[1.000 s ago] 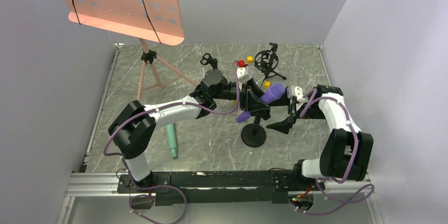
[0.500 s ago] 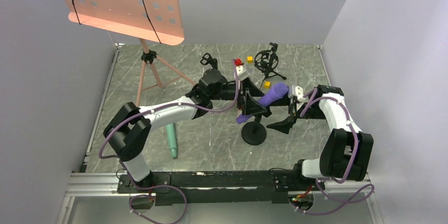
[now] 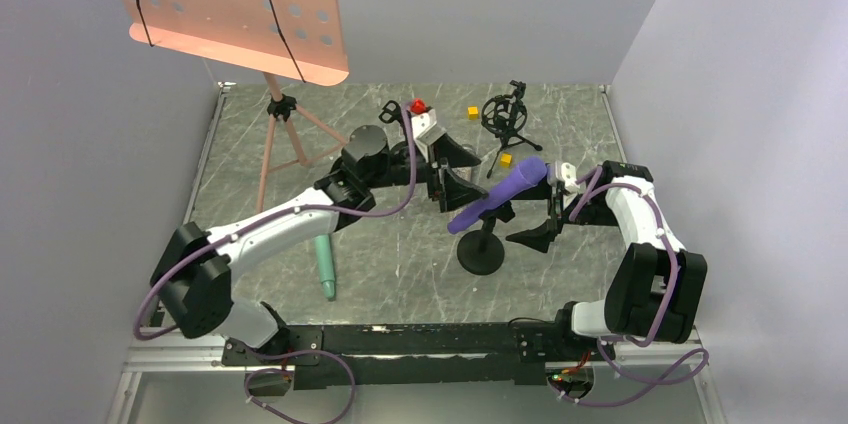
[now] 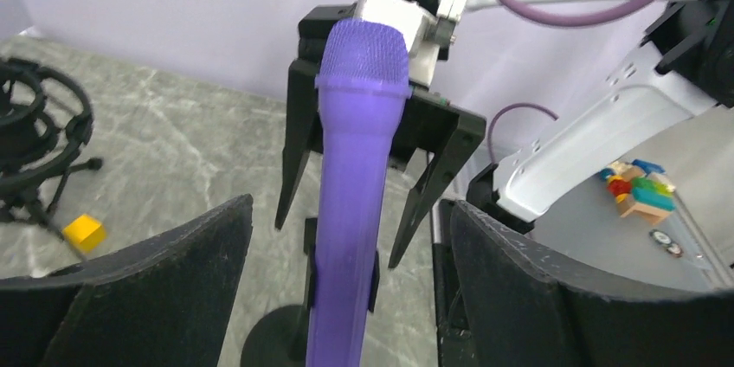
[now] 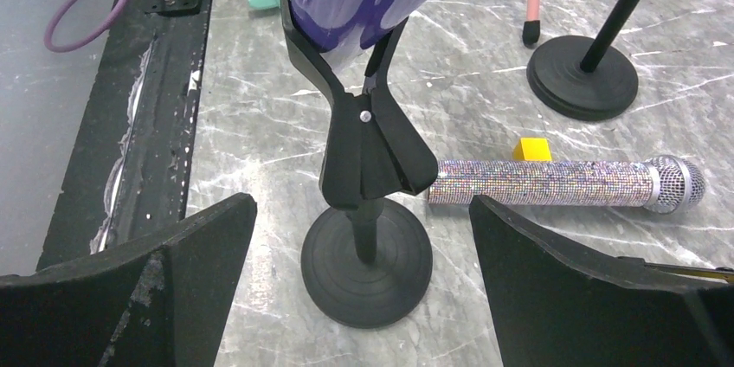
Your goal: Attach the microphones to the stand
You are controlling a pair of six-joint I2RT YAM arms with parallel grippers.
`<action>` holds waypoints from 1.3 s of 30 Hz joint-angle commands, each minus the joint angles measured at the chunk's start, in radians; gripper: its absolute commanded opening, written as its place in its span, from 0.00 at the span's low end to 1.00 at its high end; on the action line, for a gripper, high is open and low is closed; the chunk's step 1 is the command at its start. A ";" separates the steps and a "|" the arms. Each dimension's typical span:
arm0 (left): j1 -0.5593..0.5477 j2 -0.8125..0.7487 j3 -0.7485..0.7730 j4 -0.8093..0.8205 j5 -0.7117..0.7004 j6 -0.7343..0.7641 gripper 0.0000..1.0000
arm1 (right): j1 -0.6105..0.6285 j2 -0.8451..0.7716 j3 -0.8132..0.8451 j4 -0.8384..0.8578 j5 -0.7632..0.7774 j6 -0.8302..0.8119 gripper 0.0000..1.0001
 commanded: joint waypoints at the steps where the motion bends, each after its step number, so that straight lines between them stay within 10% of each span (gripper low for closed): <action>1: 0.003 -0.098 -0.076 -0.117 -0.116 0.108 0.80 | -0.013 -0.011 0.029 -0.014 -0.018 -0.016 0.99; 9: 0.001 -0.117 -0.156 -0.129 -0.137 0.127 0.43 | -0.015 -0.005 0.027 -0.013 -0.014 -0.016 0.99; 22: -0.021 -0.085 -0.157 -0.110 0.004 0.181 0.74 | -0.039 0.000 0.022 -0.013 -0.018 -0.020 1.00; 39: -0.028 -0.093 -0.181 -0.173 -0.006 0.235 0.67 | -0.026 0.062 0.054 -0.014 -0.090 -0.057 1.00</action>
